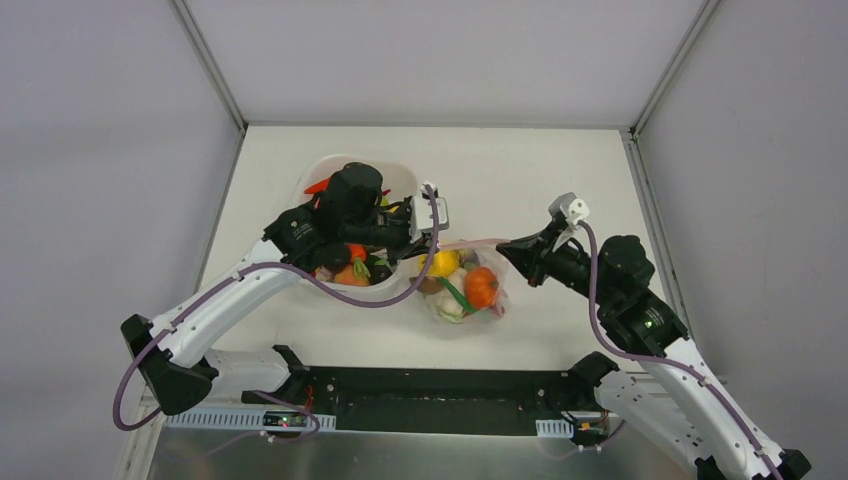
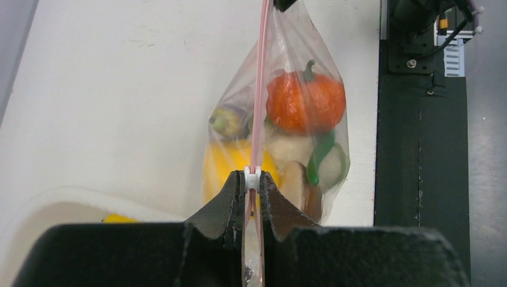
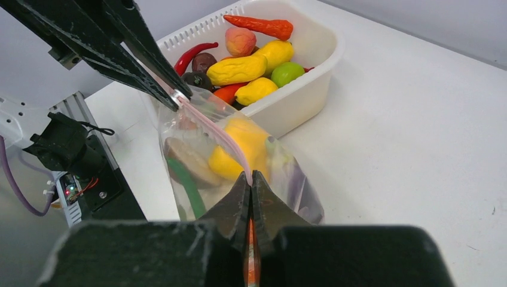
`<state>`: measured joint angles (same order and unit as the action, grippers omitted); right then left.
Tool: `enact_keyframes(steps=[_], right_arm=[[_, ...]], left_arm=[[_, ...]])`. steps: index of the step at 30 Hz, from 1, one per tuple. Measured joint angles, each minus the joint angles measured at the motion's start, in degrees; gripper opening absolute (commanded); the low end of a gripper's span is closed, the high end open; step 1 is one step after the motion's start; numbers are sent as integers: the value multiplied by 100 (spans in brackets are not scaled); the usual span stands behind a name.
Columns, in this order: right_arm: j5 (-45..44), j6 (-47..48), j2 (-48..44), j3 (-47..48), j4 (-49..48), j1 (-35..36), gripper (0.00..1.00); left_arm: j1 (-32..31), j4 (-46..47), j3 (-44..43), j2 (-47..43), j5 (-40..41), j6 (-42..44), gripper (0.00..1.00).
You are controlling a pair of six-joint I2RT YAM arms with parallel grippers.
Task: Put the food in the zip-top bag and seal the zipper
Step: Zip the zipper food storage bag at the center of the board.
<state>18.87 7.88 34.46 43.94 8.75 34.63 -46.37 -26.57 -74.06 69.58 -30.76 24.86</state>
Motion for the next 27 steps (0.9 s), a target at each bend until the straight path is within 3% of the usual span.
enact_keyframes(steps=[5, 8, 11, 13, 23, 27], right_arm=[[13, -15, -50, -26, -52, 0, 4], [232, 2, 116, 66, 39, -7, 45], [433, 59, 413, 374, 157, -17, 69], [551, 151, 627, 595, 219, -17, 76], [1587, 774, 1862, 1718, 1001, -22, 80], [1764, 927, 2146, 1720, 1172, -22, 69]], left_arm=[[74, -79, 116, -256, 87, -2, 0], [74, -149, 116, -249, 81, -7, 0], [109, -302, 31, -149, -13, -22, 0], [109, -343, -92, -33, -76, -22, 0], [98, -404, -374, 199, -367, -20, 0], [94, -422, -424, 225, -435, -20, 0]])
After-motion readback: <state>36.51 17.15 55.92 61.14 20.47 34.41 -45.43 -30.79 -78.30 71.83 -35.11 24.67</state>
